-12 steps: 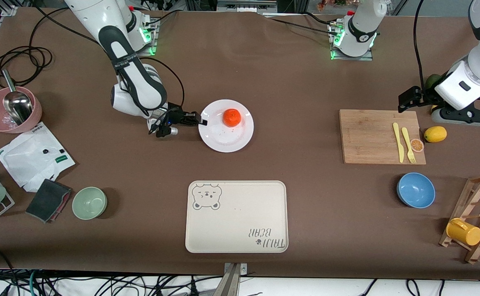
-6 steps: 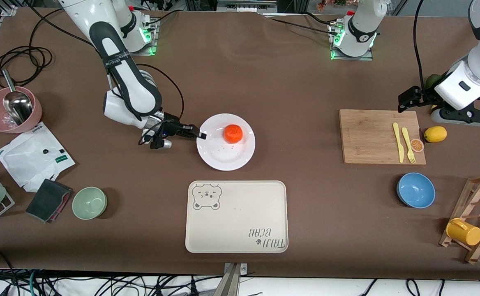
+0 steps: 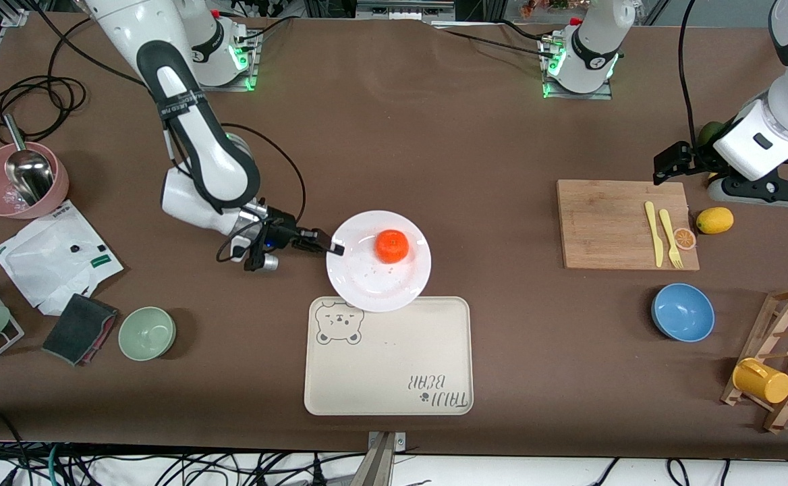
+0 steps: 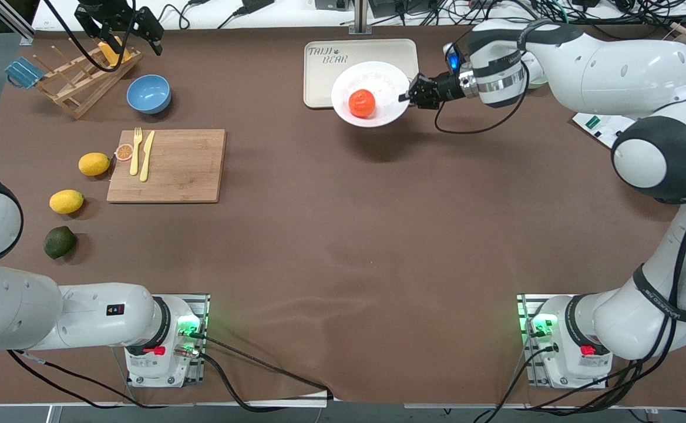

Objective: Place orange and plate with both arms
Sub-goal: 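Slide the plate with the right gripper onto the bear tray, then open the right gripper and release the plate rim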

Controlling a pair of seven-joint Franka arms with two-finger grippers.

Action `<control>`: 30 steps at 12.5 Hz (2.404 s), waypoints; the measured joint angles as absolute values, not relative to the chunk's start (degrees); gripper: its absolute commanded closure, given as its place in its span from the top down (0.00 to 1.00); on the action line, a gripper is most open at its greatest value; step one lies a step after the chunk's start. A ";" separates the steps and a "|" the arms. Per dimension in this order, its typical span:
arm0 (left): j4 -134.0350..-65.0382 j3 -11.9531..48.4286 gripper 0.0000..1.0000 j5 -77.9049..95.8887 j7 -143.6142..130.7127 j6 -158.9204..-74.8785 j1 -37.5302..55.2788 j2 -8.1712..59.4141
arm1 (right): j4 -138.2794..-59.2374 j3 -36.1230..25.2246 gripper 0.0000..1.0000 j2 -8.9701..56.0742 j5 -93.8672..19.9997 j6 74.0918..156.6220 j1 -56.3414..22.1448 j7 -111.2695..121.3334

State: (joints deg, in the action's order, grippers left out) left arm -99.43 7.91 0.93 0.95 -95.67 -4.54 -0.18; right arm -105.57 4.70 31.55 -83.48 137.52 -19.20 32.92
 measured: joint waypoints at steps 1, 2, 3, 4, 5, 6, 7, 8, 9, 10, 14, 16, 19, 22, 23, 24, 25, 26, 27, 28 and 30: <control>-99.43 7.90 1.00 0.93 0.95 -95.67 -4.54 -0.18 | -102.27 3.39 0.00 33.71 -83.47 135.48 -19.16 32.92; -99.42 7.91 1.00 0.93 0.94 -95.67 -4.54 -0.17 | -98.68 2.36 0.00 36.17 -83.46 133.46 -18.95 32.92; -99.42 7.91 1.00 0.93 0.94 -95.67 -4.54 -0.17 | -95.17 1.71 0.00 38.67 -83.33 132.04 -18.70 32.92; -99.41 7.91 1.00 0.94 0.94 -95.66 -4.53 -0.17 | -91.33 1.10 0.00 41.42 -83.03 131.23 -18.59 32.92; -99.41 7.91 1.00 0.94 0.94 -95.66 -4.54 -0.17 | -87.55 0.67 0.00 44.25 -82.70 130.95 -18.57 32.92; -99.40 7.91 1.00 0.94 0.94 -95.65 -4.54 -0.17 | -83.91 0.47 0.00 46.99 -82.51 130.70 -18.57 32.92; -99.40 7.91 1.00 0.94 0.94 -95.65 -4.54 -0.17 | -80.34 0.43 0.00 49.66 -82.45 130.35 -18.57 32.92; -99.40 7.91 1.00 0.94 0.94 -95.65 -4.54 -0.17 | -77.10 0.42 0.00 52.06 -82.43 130.17 -18.58 32.92; -99.40 7.91 1.00 0.95 0.94 -95.65 -4.53 -0.16 | -74.14 0.42 0.00 54.27 -82.43 130.10 -18.58 32.92; -99.40 7.91 1.00 0.95 0.94 -95.65 -4.54 -0.16 | -71.34 0.42 0.00 56.42 -82.43 130.03 -18.60 32.92; -99.38 7.91 1.00 0.95 0.94 -95.64 -4.54 -0.16 | -62.45 0.45 0.00 63.70 -82.43 129.98 -19.00 31.79; -99.38 7.91 1.00 0.96 0.94 -95.64 -4.54 -0.16 | -60.43 0.47 0.00 65.49 -82.43 129.97 -19.06 31.51; -99.38 7.91 1.00 0.96 0.94 -95.64 -4.54 -0.16 | -60.00 0.46 0.00 66.88 -82.43 129.99 -19.07 31.52; -99.38 7.91 1.00 0.96 0.94 -95.64 -4.54 -0.16 | -59.85 0.51 0.00 68.27 -82.44 131.37 -19.08 31.51; -99.38 7.91 1.00 0.96 0.94 -95.64 -4.53 -0.16 | -59.68 0.56 0.00 68.30 -82.44 131.66 -19.13 31.45; -99.38 7.91 1.00 0.96 0.94 -95.64 -4.54 -0.16 | -59.64 0.58 0.00 68.34 -82.44 132.04 -19.19 31.35; -99.38 7.91 1.00 0.96 0.94 -95.64 -4.54 -0.16 | -59.60 0.58 0.00 68.36 -82.44 132.23 -19.25 31.28; -99.38 7.91 1.00 0.96 0.94 -95.64 -4.54 -0.16 | -59.58 0.58 0.04 68.37 -82.44 132.30 -19.27 31.26; -99.38 7.91 1.00 0.96 0.94 -95.64 -4.54 -0.16 | -59.54 0.58 0.13 68.38 -82.44 132.32 -19.27 31.25; -99.38 7.91 1.00 0.96 0.94 -95.64 -4.54 -0.16 | -59.48 0.58 0.19 68.38 -82.44 132.39 -19.27 31.25; -99.38 7.91 1.00 0.96 0.94 -95.64 -4.54 -0.16 | -58.87 0.57 0.19 68.35 -82.44 132.43 -19.27 31.18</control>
